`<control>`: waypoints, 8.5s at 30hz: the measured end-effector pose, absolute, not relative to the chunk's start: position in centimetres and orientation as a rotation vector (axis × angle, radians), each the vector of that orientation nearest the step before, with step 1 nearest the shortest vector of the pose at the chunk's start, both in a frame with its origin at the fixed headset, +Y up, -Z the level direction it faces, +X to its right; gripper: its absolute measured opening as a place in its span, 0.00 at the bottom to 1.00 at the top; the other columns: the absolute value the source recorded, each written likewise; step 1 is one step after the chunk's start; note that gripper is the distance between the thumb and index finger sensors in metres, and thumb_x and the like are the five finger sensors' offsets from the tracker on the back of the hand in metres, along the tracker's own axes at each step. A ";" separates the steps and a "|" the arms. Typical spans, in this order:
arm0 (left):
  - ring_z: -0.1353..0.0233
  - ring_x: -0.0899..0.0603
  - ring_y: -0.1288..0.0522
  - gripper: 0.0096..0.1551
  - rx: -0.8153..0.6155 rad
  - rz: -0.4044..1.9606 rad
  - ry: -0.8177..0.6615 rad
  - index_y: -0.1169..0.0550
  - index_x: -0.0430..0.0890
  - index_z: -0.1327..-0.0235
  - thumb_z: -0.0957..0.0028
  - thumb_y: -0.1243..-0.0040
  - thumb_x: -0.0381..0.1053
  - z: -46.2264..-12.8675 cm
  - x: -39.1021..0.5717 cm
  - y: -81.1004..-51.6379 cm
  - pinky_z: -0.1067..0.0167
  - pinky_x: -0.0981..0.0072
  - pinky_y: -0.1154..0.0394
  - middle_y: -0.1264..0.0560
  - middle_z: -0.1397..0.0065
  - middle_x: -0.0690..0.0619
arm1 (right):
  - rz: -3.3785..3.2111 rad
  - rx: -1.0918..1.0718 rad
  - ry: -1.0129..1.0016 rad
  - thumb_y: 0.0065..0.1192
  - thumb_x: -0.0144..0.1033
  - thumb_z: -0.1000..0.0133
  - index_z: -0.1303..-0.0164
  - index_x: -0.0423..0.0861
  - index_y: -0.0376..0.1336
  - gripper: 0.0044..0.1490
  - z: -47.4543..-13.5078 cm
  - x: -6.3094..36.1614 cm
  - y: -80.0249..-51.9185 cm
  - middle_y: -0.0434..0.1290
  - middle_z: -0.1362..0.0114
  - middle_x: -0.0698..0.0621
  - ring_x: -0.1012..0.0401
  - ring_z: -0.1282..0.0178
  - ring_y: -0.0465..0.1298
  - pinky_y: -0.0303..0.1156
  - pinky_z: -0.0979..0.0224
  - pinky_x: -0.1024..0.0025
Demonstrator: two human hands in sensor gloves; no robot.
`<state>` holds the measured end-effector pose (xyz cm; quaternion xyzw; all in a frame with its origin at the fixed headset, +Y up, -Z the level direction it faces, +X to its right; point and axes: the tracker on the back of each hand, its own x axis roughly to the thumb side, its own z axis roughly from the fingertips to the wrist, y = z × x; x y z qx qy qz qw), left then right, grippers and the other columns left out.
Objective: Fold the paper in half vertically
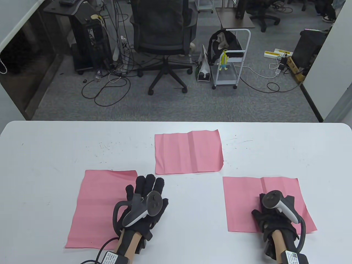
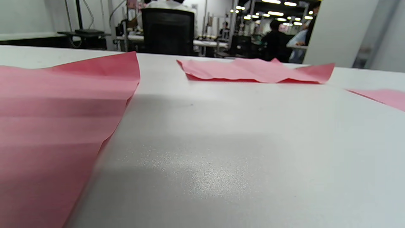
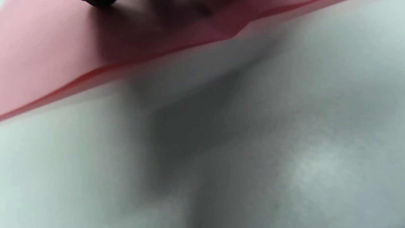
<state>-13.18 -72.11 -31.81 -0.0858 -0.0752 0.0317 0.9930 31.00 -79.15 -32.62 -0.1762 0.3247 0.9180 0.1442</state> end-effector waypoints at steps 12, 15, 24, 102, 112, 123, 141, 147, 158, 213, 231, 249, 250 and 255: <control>0.10 0.35 0.63 0.47 -0.186 0.065 -0.143 0.60 0.61 0.13 0.43 0.67 0.73 -31.9 -13.4 -72.2 0.20 0.28 0.57 0.62 0.07 0.52 | 2.620 -0.495 0.943 0.50 0.57 0.45 0.23 0.62 0.34 0.47 -32.4 31.0 -79.7 0.28 0.16 0.52 0.43 0.17 0.28 0.33 0.21 0.36; 0.10 0.35 0.63 0.47 -0.190 0.066 -0.141 0.60 0.61 0.13 0.43 0.67 0.73 -32.0 -13.4 -72.2 0.20 0.28 0.57 0.62 0.07 0.52 | 2.626 -0.483 0.948 0.50 0.57 0.45 0.23 0.62 0.34 0.46 -32.4 30.5 -79.7 0.28 0.16 0.52 0.43 0.18 0.28 0.33 0.21 0.36; 0.10 0.34 0.63 0.47 -0.201 0.085 -0.139 0.60 0.61 0.13 0.43 0.67 0.73 -32.0 -13.6 -72.3 0.20 0.28 0.57 0.62 0.07 0.52 | 2.660 -0.420 0.970 0.48 0.58 0.44 0.23 0.61 0.32 0.46 -32.3 26.6 -79.8 0.27 0.16 0.51 0.42 0.18 0.28 0.33 0.22 0.36; 0.13 0.34 0.69 0.46 -0.627 -0.087 -0.231 0.67 0.59 0.17 0.42 0.71 0.72 -32.3 -10.7 -79.6 0.20 0.28 0.60 0.71 0.11 0.51 | 2.806 -0.213 0.770 0.47 0.60 0.43 0.19 0.56 0.39 0.46 -33.9 10.9 -74.0 0.45 0.13 0.46 0.41 0.15 0.46 0.50 0.19 0.39; 0.14 0.34 0.70 0.46 -0.645 -0.084 -0.231 0.67 0.59 0.17 0.42 0.71 0.72 -32.4 -10.7 -79.7 0.20 0.28 0.61 0.72 0.12 0.51 | 2.701 -0.520 0.798 0.56 0.58 0.45 0.20 0.57 0.38 0.49 -39.6 19.5 -75.7 0.44 0.12 0.49 0.42 0.14 0.43 0.46 0.17 0.38; 0.14 0.34 0.70 0.46 -0.647 -0.080 -0.237 0.68 0.59 0.18 0.42 0.71 0.72 -32.4 -10.8 -79.8 0.21 0.28 0.61 0.72 0.12 0.51 | 2.607 -0.516 0.902 0.60 0.57 0.47 0.20 0.58 0.38 0.52 -41.0 20.5 -79.1 0.33 0.14 0.50 0.43 0.15 0.34 0.37 0.18 0.37; 0.14 0.34 0.70 0.46 -0.646 -0.081 -0.237 0.67 0.59 0.18 0.42 0.71 0.72 -32.5 -10.8 -79.9 0.21 0.28 0.61 0.72 0.12 0.51 | 2.014 -0.219 0.829 0.49 0.59 0.44 0.27 0.50 0.57 0.38 -39.5 23.3 -77.2 0.48 0.14 0.45 0.41 0.15 0.37 0.35 0.20 0.39; 0.14 0.34 0.70 0.46 -0.646 -0.077 -0.239 0.67 0.59 0.18 0.42 0.71 0.72 -32.5 -10.8 -79.9 0.21 0.28 0.61 0.72 0.12 0.51 | 1.666 0.052 0.695 0.47 0.59 0.44 0.21 0.48 0.52 0.43 -37.0 21.2 -75.7 0.51 0.14 0.43 0.38 0.16 0.46 0.46 0.20 0.36; 0.15 0.34 0.71 0.46 -0.650 -0.068 -0.243 0.68 0.59 0.18 0.42 0.71 0.72 -32.5 -10.8 -80.0 0.21 0.28 0.62 0.73 0.13 0.51 | 1.876 0.295 0.680 0.43 0.58 0.43 0.19 0.51 0.48 0.42 -34.4 13.4 -75.4 0.49 0.13 0.45 0.41 0.14 0.43 0.42 0.19 0.36; 0.12 0.36 0.65 0.43 -0.533 -0.050 -0.244 0.60 0.59 0.14 0.41 0.68 0.68 -32.7 -10.6 -78.9 0.20 0.31 0.58 0.64 0.09 0.53 | 2.726 0.285 0.979 0.42 0.58 0.43 0.23 0.62 0.31 0.44 -32.6 6.6 -80.9 0.26 0.16 0.56 0.51 0.17 0.25 0.24 0.21 0.44; 0.15 0.35 0.72 0.43 -0.644 -0.044 -0.249 0.68 0.57 0.19 0.41 0.74 0.67 -32.8 -11.1 -80.7 0.22 0.29 0.64 0.73 0.14 0.52 | 2.722 0.283 0.983 0.42 0.58 0.43 0.23 0.62 0.31 0.44 -32.7 6.6 -80.9 0.25 0.16 0.56 0.51 0.18 0.24 0.24 0.21 0.44; 0.15 0.34 0.71 0.44 -0.646 -0.088 -0.256 0.69 0.56 0.19 0.41 0.75 0.68 -32.8 -10.8 -80.5 0.21 0.29 0.63 0.73 0.14 0.51 | 2.611 0.223 0.727 0.49 0.56 0.43 0.22 0.53 0.53 0.39 -33.3 9.1 -75.7 0.59 0.16 0.48 0.46 0.17 0.59 0.56 0.19 0.43; 0.15 0.34 0.71 0.44 -0.646 -0.091 -0.257 0.69 0.56 0.19 0.41 0.75 0.68 -32.8 -10.8 -80.5 0.21 0.29 0.62 0.73 0.14 0.51 | 2.610 0.236 0.736 0.49 0.56 0.43 0.22 0.53 0.54 0.39 -33.3 9.1 -75.8 0.59 0.17 0.47 0.45 0.18 0.60 0.57 0.19 0.43; 0.15 0.34 0.71 0.44 -0.645 -0.085 -0.257 0.69 0.56 0.19 0.41 0.74 0.68 -32.9 -10.8 -80.5 0.21 0.29 0.63 0.73 0.14 0.51 | 2.716 0.295 0.822 0.49 0.55 0.44 0.24 0.51 0.56 0.38 -32.8 8.4 -76.8 0.61 0.18 0.47 0.47 0.19 0.60 0.58 0.20 0.45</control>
